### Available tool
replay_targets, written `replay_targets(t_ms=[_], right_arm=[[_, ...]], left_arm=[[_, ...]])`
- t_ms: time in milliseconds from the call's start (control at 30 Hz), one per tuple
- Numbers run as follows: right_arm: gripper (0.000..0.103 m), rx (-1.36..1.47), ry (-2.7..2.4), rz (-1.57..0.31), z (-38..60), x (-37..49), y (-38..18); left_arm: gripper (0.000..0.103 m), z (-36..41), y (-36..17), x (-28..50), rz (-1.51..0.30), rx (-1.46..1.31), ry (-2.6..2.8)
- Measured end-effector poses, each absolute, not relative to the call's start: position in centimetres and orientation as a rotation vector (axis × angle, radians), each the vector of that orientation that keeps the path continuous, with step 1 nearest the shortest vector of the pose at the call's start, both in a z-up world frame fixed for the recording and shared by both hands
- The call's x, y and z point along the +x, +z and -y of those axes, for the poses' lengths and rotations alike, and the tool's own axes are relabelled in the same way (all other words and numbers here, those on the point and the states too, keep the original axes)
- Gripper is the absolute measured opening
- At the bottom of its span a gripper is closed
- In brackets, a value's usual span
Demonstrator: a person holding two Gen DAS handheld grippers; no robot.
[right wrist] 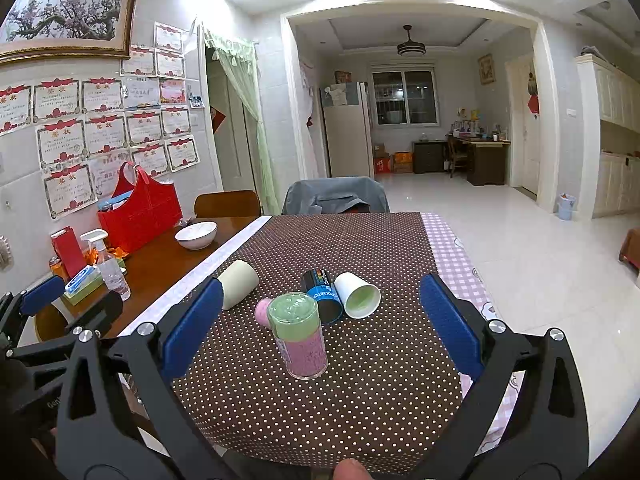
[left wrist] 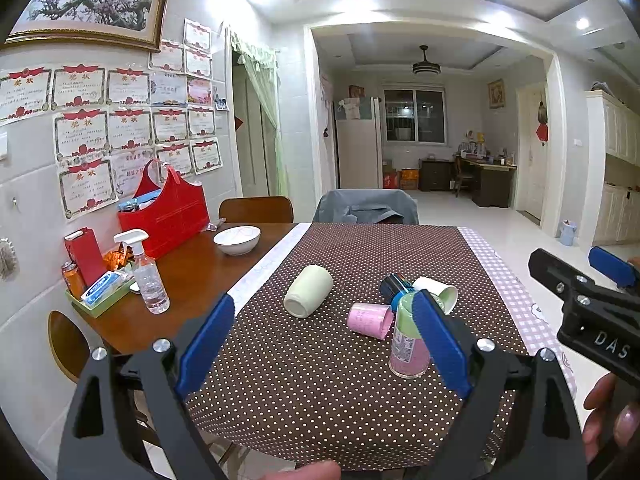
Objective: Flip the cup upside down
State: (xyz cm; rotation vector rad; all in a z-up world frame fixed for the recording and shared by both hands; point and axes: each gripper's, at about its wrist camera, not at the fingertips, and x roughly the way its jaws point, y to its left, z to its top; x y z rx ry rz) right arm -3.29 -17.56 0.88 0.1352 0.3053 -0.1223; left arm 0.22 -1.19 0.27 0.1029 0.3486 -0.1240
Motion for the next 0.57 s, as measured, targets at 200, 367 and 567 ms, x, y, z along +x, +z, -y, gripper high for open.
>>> replay_targets(t_ms=[200, 367, 567], right_arm=[[0.097, 0.137, -0.119, -0.308, 17.58, -3.23, 0.87], [0.097, 0.138, -0.118, -0.309, 17.47, -3.23, 0.91], [0.097, 0.14, -0.117, -0.309, 17.36, -3.21, 0.79]], left_arm=[[0.089, 0.93, 0.24, 0.14, -0.344, 0.095, -0.13], [0.089, 0.94, 0.17, 0.1, -0.347, 0.099, -0.133], [0.089, 1.01, 0.3, -0.06, -0.344, 0.106, -0.11]])
